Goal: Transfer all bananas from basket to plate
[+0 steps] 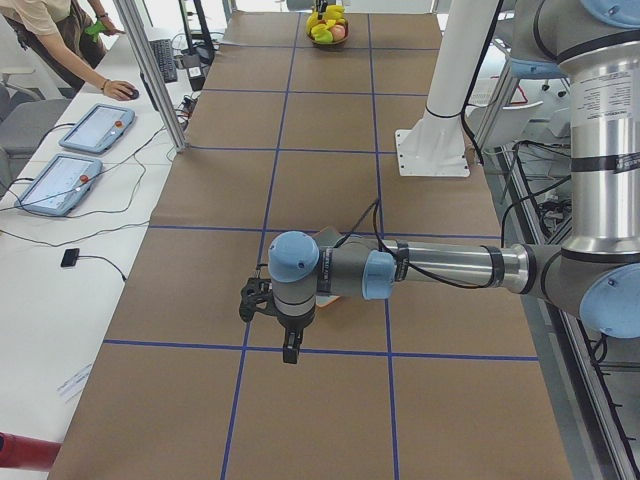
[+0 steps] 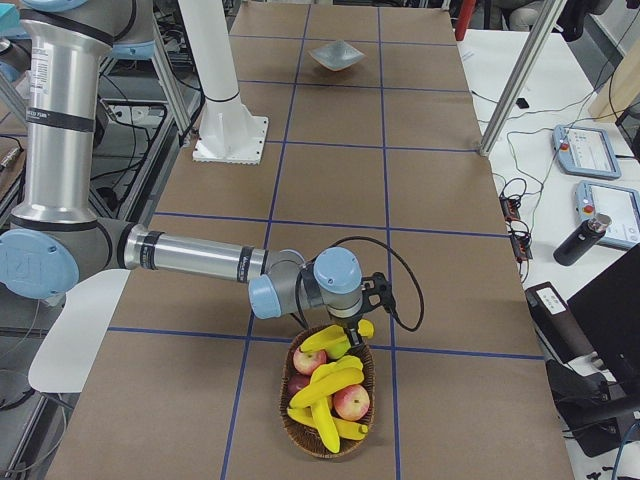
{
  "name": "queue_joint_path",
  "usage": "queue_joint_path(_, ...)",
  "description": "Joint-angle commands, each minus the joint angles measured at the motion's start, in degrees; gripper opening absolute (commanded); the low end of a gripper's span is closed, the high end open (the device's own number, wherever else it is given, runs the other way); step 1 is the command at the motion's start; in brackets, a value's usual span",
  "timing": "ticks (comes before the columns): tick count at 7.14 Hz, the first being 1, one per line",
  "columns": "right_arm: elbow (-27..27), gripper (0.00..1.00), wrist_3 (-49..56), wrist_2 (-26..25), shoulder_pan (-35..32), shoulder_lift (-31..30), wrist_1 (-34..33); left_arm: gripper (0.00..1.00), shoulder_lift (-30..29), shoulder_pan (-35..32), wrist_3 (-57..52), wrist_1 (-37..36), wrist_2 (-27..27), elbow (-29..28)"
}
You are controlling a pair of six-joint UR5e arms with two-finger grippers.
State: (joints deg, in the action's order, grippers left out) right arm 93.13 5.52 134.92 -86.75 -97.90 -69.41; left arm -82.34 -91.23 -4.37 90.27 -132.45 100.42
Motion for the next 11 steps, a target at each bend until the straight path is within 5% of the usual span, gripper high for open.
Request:
queue_joint_path(1, 7.1, 0.0, -0.9, -0.2, -1.4, 4.3, -10.2, 1.0, -0.4, 0.0, 0.0, -0.1, 0.0, 0.4)
queue_joint_path(4, 7.4, 0.0, -18.3, -0.1, 0.3, 13.7, -9.9, 1.0, -0.7, 0.0, 0.1, 7.5, -0.5, 0.6)
queue_joint_path(8, 8.8, 0.0, -44.1, -0.4, 9.1, 24.7, -5.8, 1.0, -2.5, 0.0, 0.1, 35.5, -0.4, -0.5)
queue_joint_path(11, 8.6, 0.0, -72.2, -8.2, 23.4, 29.3, 12.1, 1.0, -2.1, 0.0, -0.1, 39.4, -0.5, -1.4)
